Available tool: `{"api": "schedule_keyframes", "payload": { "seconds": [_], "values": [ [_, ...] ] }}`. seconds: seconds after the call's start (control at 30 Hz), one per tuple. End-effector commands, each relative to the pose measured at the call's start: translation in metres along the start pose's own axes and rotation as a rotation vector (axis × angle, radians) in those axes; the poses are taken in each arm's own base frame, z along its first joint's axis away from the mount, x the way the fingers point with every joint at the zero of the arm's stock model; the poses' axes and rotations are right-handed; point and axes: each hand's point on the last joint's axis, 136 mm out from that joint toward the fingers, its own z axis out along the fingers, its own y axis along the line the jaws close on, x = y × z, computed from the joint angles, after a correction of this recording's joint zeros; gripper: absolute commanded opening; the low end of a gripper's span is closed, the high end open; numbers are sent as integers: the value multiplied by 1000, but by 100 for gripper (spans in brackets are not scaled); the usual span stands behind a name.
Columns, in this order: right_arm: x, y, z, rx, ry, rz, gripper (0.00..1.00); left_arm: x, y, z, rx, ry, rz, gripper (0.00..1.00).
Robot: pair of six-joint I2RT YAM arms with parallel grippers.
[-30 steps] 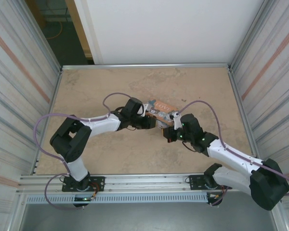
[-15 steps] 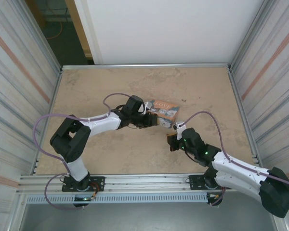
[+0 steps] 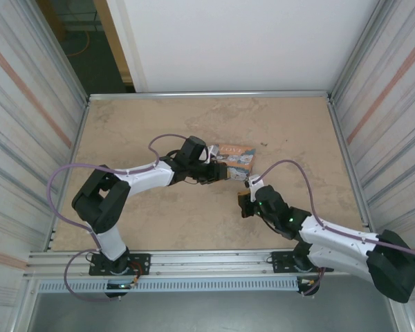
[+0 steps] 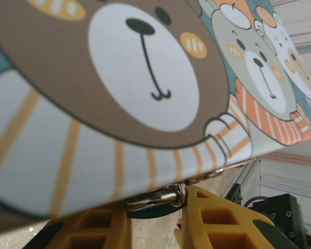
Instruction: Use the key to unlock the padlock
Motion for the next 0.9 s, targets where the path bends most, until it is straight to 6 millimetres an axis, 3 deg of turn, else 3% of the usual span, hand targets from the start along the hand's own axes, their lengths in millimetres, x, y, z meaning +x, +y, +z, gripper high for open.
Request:
{"api": "schedule_keyframes", "payload": {
  "seconds": [0.0,0.33,0.87],
  "values": [
    [-28,8,6,12,-83,-27,0,-14,-33,-5,98,-39,65,24],
    [-34,10,23,32,-105,-25,0,-11,-32,-9,93,-44,68,24],
    [-35,-1,24,95,-126,-9,0,-11,-31,-7,91,-42,65,24]
  ]
}}
